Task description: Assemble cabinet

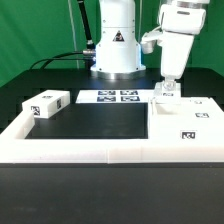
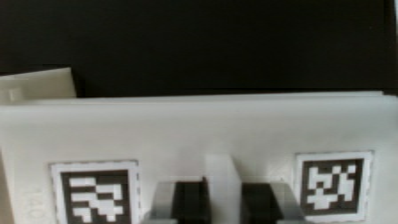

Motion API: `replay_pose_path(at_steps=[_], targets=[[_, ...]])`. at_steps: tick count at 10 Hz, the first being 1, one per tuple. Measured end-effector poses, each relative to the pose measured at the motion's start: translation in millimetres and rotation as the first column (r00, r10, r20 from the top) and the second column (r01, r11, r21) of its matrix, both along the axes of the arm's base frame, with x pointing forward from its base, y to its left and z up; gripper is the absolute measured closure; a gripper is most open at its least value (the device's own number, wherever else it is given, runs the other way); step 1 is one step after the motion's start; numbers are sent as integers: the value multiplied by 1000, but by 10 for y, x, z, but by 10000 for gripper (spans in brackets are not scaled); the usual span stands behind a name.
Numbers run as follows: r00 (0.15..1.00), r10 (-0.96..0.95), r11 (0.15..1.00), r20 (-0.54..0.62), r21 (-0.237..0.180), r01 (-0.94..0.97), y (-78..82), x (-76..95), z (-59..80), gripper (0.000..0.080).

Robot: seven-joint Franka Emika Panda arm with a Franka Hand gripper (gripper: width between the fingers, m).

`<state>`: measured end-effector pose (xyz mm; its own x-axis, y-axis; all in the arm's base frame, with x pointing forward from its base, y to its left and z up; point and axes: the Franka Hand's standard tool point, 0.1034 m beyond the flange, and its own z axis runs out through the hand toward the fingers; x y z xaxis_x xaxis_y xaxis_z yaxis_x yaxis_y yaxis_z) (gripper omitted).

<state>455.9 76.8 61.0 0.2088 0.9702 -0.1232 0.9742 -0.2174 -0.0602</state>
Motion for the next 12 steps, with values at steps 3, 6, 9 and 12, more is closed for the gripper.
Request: replay_pose_path(at_steps=[3, 6, 9, 12], targets=[[999, 52, 999, -4, 6, -52, -38, 16, 5, 731], [998, 61, 998, -5, 7, -61, -48, 19, 6, 731], [998, 68, 998, -6, 8, -68, -53, 22, 4, 731], [993, 116, 993, -2, 14, -116, -97, 150, 7, 731]])
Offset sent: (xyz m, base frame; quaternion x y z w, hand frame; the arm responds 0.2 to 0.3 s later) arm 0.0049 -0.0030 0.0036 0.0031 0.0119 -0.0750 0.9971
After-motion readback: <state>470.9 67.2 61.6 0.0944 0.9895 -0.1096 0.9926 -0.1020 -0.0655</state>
